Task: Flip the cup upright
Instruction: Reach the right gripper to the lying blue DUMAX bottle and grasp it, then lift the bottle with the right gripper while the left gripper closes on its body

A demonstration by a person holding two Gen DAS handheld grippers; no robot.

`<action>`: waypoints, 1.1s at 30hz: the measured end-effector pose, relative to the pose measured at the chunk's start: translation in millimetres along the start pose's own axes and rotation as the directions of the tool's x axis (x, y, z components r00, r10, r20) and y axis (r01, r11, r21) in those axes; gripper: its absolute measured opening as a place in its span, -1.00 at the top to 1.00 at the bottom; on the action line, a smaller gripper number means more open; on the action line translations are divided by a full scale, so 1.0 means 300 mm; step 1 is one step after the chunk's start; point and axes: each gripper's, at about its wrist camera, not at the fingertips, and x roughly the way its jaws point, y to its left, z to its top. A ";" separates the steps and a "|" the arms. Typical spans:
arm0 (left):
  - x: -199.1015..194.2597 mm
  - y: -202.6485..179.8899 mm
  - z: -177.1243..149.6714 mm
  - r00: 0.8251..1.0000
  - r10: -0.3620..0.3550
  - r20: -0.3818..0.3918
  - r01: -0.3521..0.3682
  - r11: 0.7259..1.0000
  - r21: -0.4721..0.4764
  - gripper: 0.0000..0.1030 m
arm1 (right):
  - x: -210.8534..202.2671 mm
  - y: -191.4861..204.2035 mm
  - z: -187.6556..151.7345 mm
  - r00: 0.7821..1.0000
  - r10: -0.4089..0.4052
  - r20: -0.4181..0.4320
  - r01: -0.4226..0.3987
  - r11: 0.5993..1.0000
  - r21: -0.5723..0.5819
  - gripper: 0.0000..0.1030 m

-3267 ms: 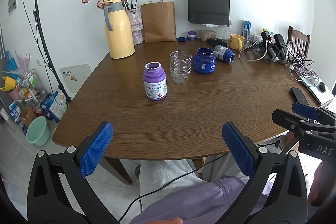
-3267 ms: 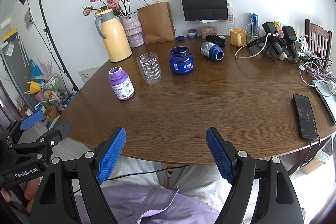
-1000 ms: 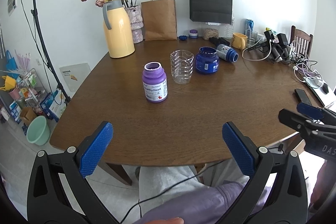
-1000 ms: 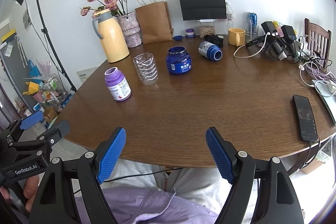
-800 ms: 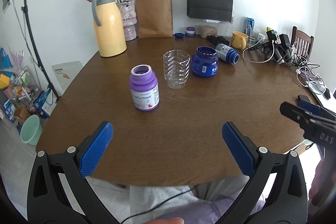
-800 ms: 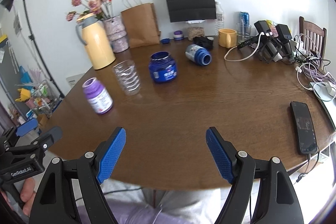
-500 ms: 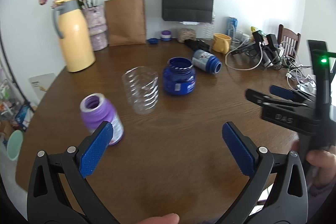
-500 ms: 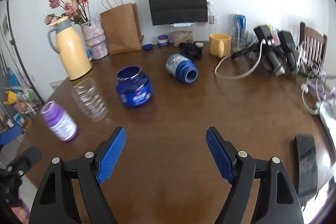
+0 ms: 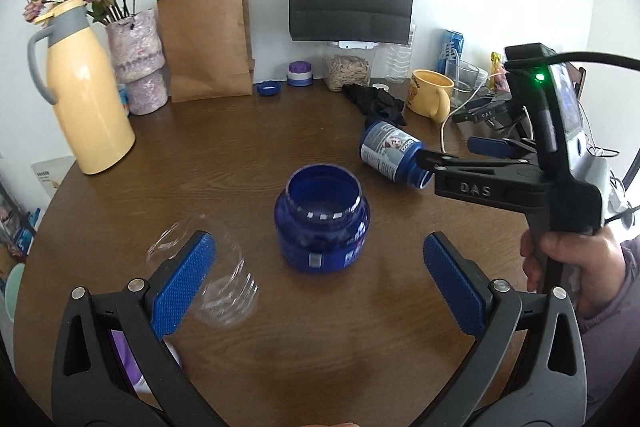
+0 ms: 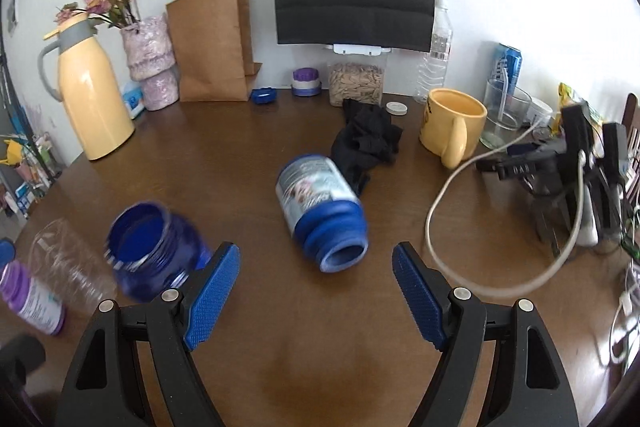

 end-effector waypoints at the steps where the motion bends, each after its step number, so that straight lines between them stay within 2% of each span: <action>1: 0.024 0.000 0.015 1.000 -0.007 -0.004 0.007 1.000 -0.003 -1.00 | 0.028 0.000 0.020 1.000 -0.009 -0.010 0.009 1.000 -0.013 -0.59; 4: 0.080 -0.001 0.044 1.000 -0.008 -0.012 0.008 1.000 -0.003 -1.00 | 0.111 0.002 0.054 0.998 -0.033 -0.046 0.031 0.998 -0.049 -0.59; 7: 0.122 -0.006 0.059 1.000 -0.016 -0.018 0.016 1.000 0.000 -1.00 | 0.197 -0.016 0.061 0.996 -0.027 -0.085 0.024 0.999 -0.034 -0.59; 12: 0.179 -0.016 0.050 0.999 -0.019 -0.047 0.020 1.000 0.014 -1.00 | 0.263 -0.027 0.050 0.995 -0.013 -0.100 0.011 1.000 -0.026 -0.59; 15: 0.192 -0.017 0.035 0.998 -0.027 -0.062 0.028 0.999 0.019 -1.00 | 0.277 -0.028 0.048 0.995 0.009 -0.102 -0.011 1.000 -0.018 -0.37; 16: 0.193 -0.016 0.034 0.998 -0.029 -0.063 0.030 0.999 0.019 -1.00 | 0.276 -0.029 0.046 0.995 0.008 -0.099 -0.010 1.000 -0.017 -0.37; 22: 0.126 -0.029 -0.001 0.995 -0.076 -0.062 0.078 0.996 0.031 -1.00 | 0.189 0.000 -0.023 0.996 0.033 -0.088 -0.035 0.999 -0.014 -0.36; 33: -0.050 -0.056 -0.147 0.982 -0.172 -0.073 0.178 0.979 0.097 -1.00 | -0.108 0.125 -0.282 0.988 0.140 -0.070 -0.148 0.982 -0.116 -0.36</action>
